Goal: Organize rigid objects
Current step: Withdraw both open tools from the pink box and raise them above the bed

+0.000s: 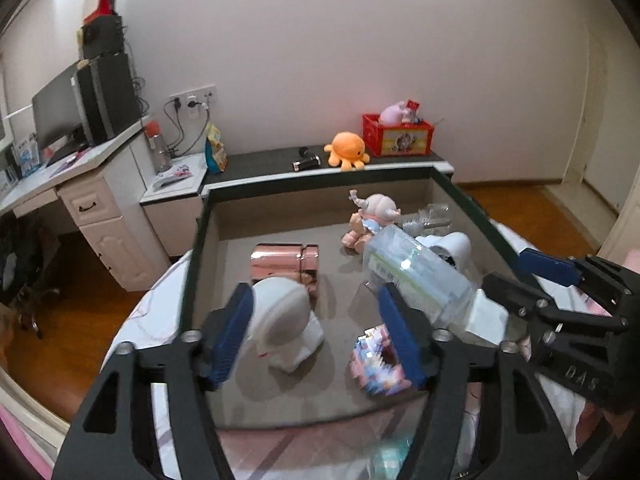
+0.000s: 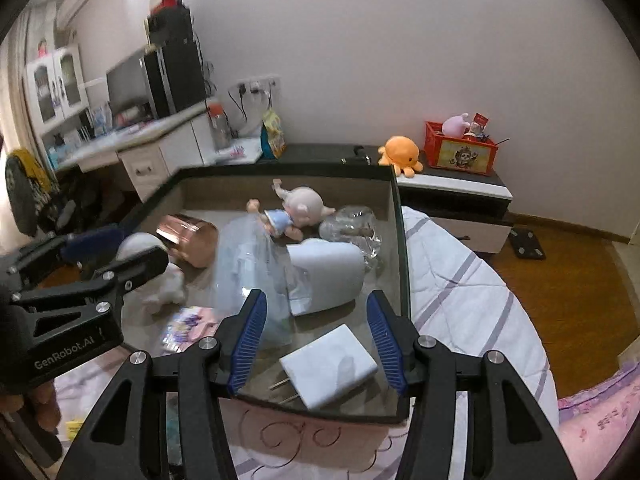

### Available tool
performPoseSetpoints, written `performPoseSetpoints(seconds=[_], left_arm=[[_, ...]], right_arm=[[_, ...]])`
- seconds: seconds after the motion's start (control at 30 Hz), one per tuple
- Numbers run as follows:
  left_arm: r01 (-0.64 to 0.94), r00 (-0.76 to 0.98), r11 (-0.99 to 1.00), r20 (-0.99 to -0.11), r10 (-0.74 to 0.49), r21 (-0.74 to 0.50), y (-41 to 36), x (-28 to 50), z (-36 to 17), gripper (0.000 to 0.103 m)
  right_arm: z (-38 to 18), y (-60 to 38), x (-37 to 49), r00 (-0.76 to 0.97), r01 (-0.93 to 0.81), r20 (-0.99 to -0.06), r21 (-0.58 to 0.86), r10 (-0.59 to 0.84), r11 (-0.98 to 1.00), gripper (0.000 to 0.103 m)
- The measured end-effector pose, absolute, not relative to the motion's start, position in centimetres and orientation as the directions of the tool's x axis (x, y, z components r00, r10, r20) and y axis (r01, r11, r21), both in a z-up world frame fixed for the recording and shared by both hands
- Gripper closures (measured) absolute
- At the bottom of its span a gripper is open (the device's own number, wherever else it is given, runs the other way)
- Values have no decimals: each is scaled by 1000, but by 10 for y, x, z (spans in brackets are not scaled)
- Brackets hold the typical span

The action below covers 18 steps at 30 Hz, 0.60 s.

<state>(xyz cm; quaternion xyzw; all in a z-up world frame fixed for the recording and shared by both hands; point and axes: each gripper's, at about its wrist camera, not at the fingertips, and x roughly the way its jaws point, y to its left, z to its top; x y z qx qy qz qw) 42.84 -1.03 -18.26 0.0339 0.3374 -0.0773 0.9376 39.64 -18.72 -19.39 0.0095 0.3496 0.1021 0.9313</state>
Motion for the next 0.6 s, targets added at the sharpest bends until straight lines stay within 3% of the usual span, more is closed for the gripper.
performPoseSetpoints(seconds=[0.17,0.23,0.4,0.47,0.5,0.53,0.6], left_arm=[[118,829,993,-551,-96,5,13,380,-149,7],[85,861,996,-502,-76,-4,22,353,-134,1],[29,919,1000,-393,-27,-2,31,287,-108,0],[-4,938,1000,-347,3,-2,33,259,-102,0],[-19,944,1000,-330,16,-6,33,247,-100,0],[-25,950,1000,-312,20,-13,34,233,-98,0],[-25,953,999,-302,17,-23,34,214,-95,0]], right_arm=[[-161,-194,361,790,-168,-582,100,195,981,23],[-146,-195,341,813,-167,-548,105,197,980,22],[-115,-191,282,866,-186,-456,92,208,978,18],[-105,-187,257,890,-172,-413,81,190,982,13],[-100,-185,243,902,-168,-390,73,183,983,3],[-97,-183,231,912,-166,-369,67,179,984,0],[-90,-181,207,926,-168,-332,69,181,983,0]])
